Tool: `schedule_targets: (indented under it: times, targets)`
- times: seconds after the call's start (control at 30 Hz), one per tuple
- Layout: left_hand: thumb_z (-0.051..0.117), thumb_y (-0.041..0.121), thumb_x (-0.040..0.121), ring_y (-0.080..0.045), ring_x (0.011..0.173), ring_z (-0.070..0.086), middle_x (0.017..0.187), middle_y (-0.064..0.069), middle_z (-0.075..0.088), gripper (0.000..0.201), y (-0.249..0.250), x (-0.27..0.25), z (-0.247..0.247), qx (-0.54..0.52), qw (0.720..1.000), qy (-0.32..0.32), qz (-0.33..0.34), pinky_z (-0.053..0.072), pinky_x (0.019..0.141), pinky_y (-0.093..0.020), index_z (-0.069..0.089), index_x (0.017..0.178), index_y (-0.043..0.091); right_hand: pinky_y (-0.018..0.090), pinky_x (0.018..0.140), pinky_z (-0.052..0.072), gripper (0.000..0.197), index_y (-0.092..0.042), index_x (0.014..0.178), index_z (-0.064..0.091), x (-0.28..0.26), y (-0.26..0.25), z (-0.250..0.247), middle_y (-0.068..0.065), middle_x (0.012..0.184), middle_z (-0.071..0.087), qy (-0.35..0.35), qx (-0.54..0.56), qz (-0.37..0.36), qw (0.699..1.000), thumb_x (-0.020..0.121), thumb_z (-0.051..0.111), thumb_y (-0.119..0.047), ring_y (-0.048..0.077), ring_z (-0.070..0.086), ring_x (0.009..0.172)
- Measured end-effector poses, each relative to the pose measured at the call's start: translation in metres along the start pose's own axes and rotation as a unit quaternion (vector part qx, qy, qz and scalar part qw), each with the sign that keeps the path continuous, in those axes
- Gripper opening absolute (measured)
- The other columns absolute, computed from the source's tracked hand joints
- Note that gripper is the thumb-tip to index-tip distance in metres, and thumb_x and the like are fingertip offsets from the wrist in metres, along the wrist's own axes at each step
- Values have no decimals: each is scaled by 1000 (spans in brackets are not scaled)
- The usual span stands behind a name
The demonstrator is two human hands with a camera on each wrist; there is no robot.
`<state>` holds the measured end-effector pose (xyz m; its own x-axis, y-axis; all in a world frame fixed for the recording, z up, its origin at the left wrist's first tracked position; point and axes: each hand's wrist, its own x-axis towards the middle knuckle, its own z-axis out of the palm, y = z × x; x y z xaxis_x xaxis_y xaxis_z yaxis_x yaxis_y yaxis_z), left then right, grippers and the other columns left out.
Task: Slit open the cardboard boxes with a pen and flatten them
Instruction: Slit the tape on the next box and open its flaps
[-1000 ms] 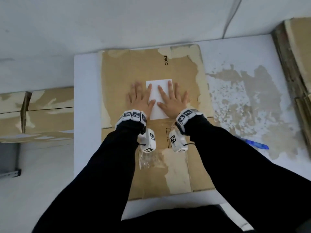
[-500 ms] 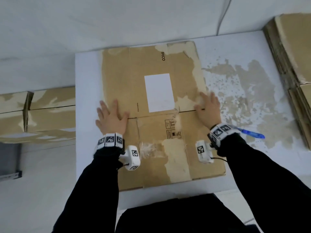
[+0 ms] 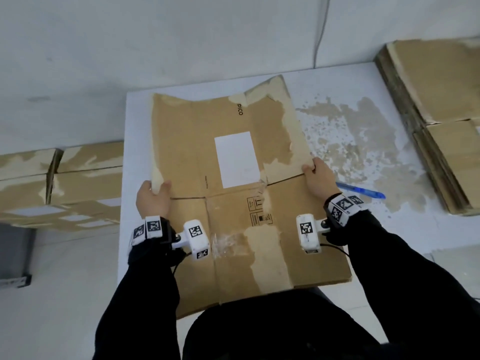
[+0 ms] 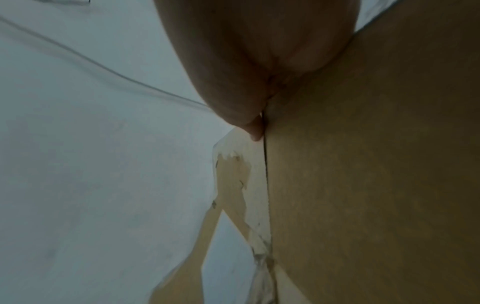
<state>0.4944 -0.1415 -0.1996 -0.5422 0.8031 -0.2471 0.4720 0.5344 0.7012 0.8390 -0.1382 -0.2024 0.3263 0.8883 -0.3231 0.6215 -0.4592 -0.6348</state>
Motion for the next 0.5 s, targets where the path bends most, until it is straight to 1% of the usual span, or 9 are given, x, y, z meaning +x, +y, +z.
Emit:
schedule_targets:
  times: [0.1, 0.17, 0.23, 0.27, 0.3, 0.33, 0.4, 0.47, 0.5]
  targets:
    - [57, 27, 94, -24, 81, 47, 88, -12, 52, 25, 22, -28, -7, -42, 998, 23, 45, 29, 69, -28, 48, 88, 4, 29, 74, 33, 25, 0, 109, 50, -6, 5, -38, 14, 102, 57, 14, 27, -29, 999, 100, 41, -21, 25, 51, 91]
    - [54, 26, 96, -22, 80, 46, 86, -8, 50, 22, 46, -48, -1, -96, 994, 9, 60, 27, 68, -25, 46, 86, 8, 32, 78, 38, 22, -4, 105, 52, -6, 13, -76, 11, 101, 57, 37, 36, -43, 998, 99, 43, -22, 25, 52, 92]
    - [50, 23, 98, -14, 69, 42, 76, 2, 43, 25, 77, -70, 17, -134, 988, -22, 77, 25, 61, -26, 40, 76, 15, 32, 76, 36, 17, -6, 97, 51, -3, 28, -118, 11, 95, 55, 72, 26, -50, 996, 98, 44, -22, 23, 51, 89]
    - [49, 22, 98, -13, 66, 39, 72, 4, 40, 27, 94, -81, 29, -147, 984, -41, 93, 27, 58, -26, 38, 74, 15, 33, 74, 35, 18, -5, 95, 51, -2, 38, -141, 12, 92, 55, 92, 20, -52, 994, 98, 45, -21, 23, 50, 88]
    - [47, 21, 98, -15, 67, 40, 72, 4, 40, 24, 110, -90, 45, -161, 979, -62, 109, 29, 56, -23, 40, 77, 12, 34, 76, 36, 20, -2, 98, 53, 2, 51, -165, 13, 93, 55, 108, 24, -45, 993, 98, 45, -21, 23, 51, 89]
    - [46, 20, 99, -16, 69, 41, 73, 3, 43, 20, 127, -102, 62, -170, 975, -78, 123, 31, 57, -20, 42, 82, 8, 34, 79, 38, 23, 0, 104, 54, 5, 65, -189, 13, 96, 56, 121, 35, -34, 992, 98, 46, -20, 23, 52, 91]
    - [44, 20, 99, -17, 72, 45, 79, 0, 48, 16, 162, -126, 101, -183, 967, -116, 137, 35, 61, -23, 45, 91, 7, 36, 85, 41, 29, 0, 114, 54, 16, 99, -238, 15, 103, 58, 146, 44, -2, 988, 98, 46, -22, 26, 54, 96]
    - [42, 21, 100, -17, 77, 49, 87, -2, 53, 14, 199, -156, 146, -195, 959, -154, 139, 38, 65, -27, 47, 97, 8, 41, 89, 42, 31, -2, 117, 54, 31, 139, -287, 19, 109, 60, 173, 33, 25, 984, 97, 48, -26, 33, 56, 102]
    - [42, 21, 101, -17, 78, 50, 87, 0, 52, 12, 217, -173, 170, -202, 955, -168, 140, 38, 65, -26, 47, 100, 10, 43, 91, 42, 32, -3, 119, 53, 41, 161, -311, 19, 112, 59, 187, 37, 38, 981, 97, 49, -27, 35, 55, 105]
